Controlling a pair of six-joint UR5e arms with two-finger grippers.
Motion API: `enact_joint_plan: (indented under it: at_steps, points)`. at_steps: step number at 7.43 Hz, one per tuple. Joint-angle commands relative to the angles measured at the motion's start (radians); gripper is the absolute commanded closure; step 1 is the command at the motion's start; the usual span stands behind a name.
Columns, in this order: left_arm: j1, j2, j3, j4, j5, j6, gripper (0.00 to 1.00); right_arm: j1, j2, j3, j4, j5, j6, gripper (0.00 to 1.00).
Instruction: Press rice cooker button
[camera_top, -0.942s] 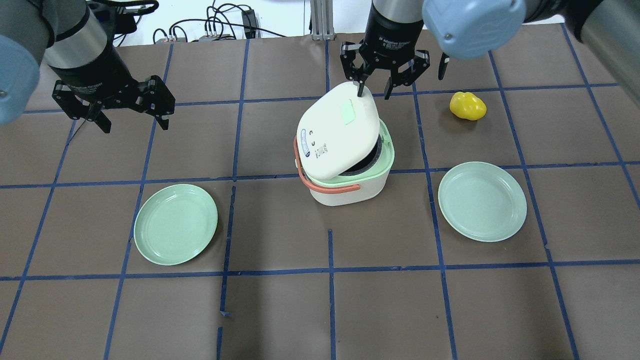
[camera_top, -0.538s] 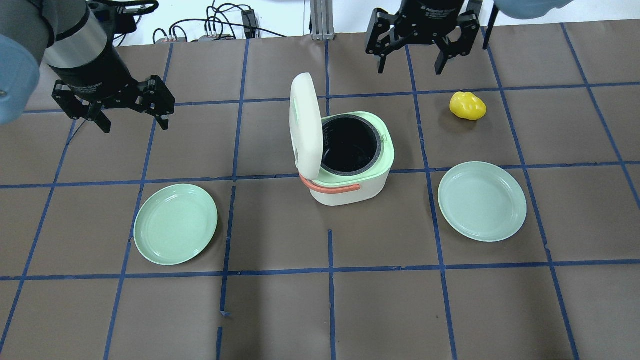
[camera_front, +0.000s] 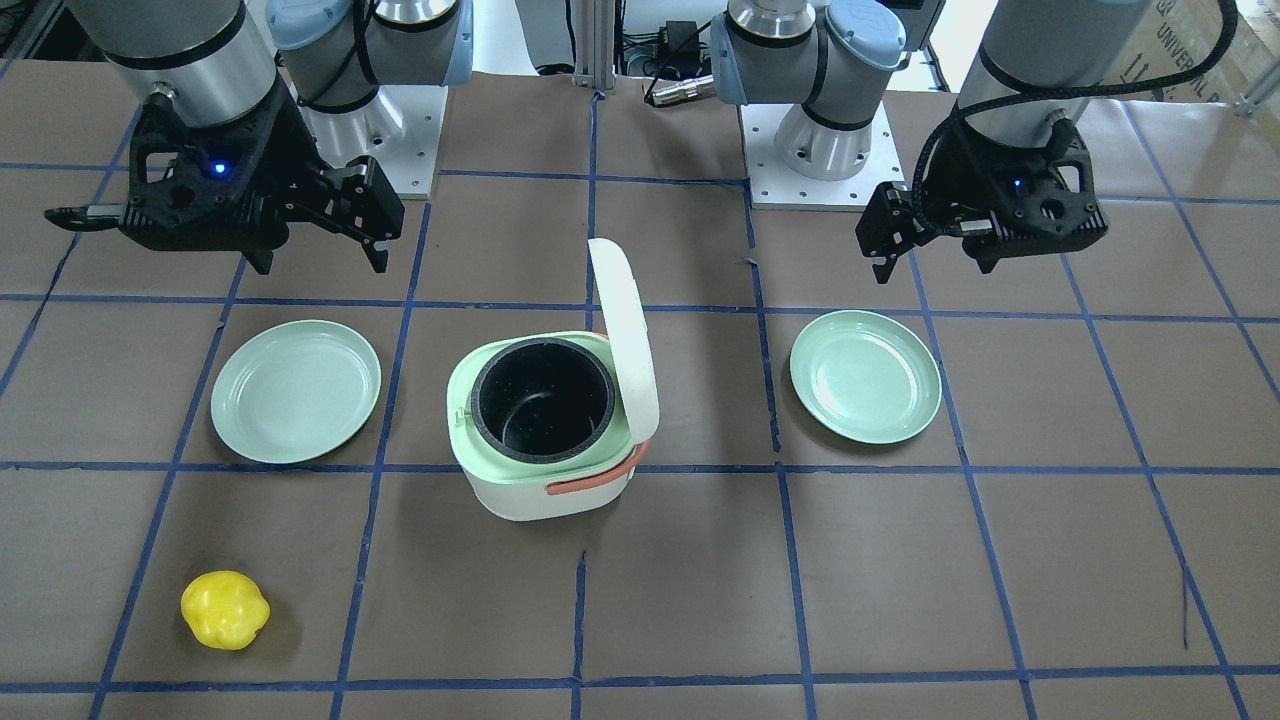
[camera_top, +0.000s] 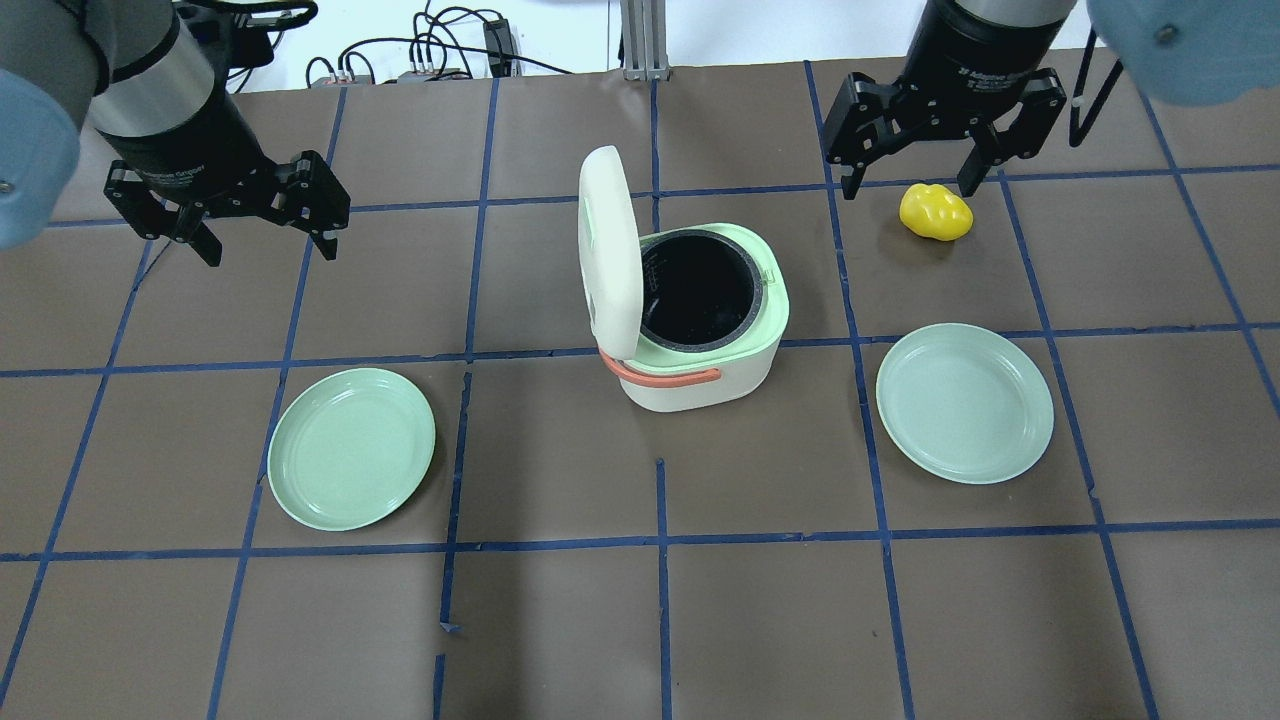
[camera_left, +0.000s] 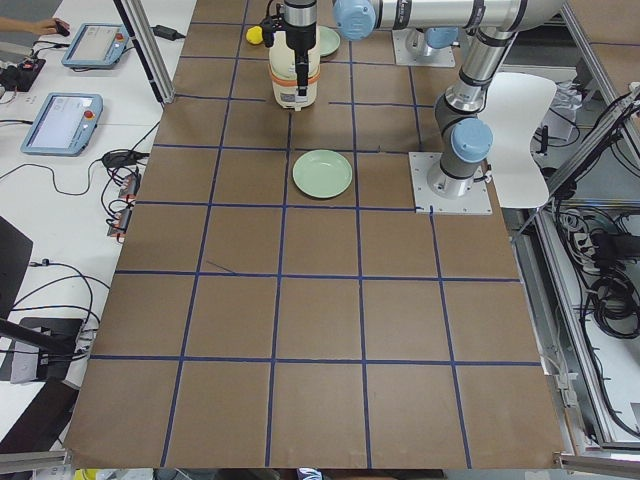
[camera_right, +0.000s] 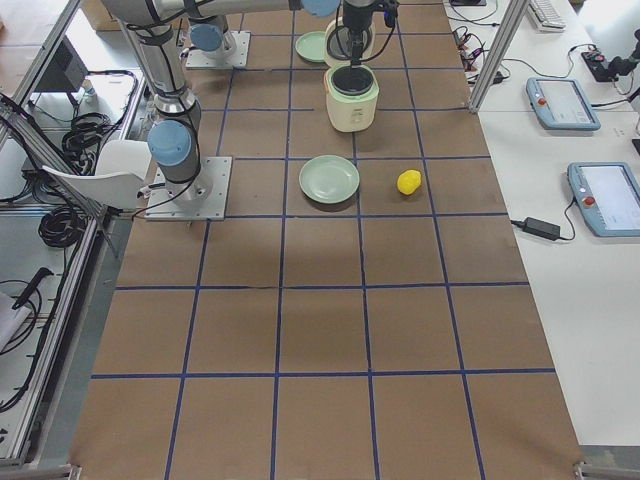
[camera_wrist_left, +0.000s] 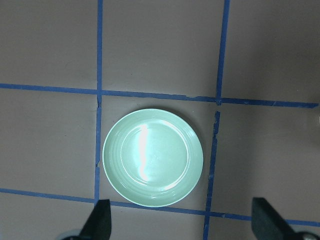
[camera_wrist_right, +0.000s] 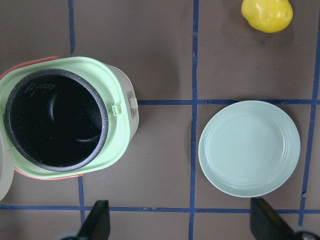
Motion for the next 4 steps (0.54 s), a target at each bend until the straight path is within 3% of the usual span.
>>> enact_joint_plan:
  at_steps: [1,4]
  points:
    - [0.000,0.000,0.000,0.000,-0.001,0.000,0.00,-0.015,-0.023,0.056,-0.045,0.001,-0.004,0.00]
    - [0.000,0.000,0.000,0.000,0.000,0.000,0.00,-0.047,-0.008,0.047,-0.096,-0.003,-0.018,0.00]
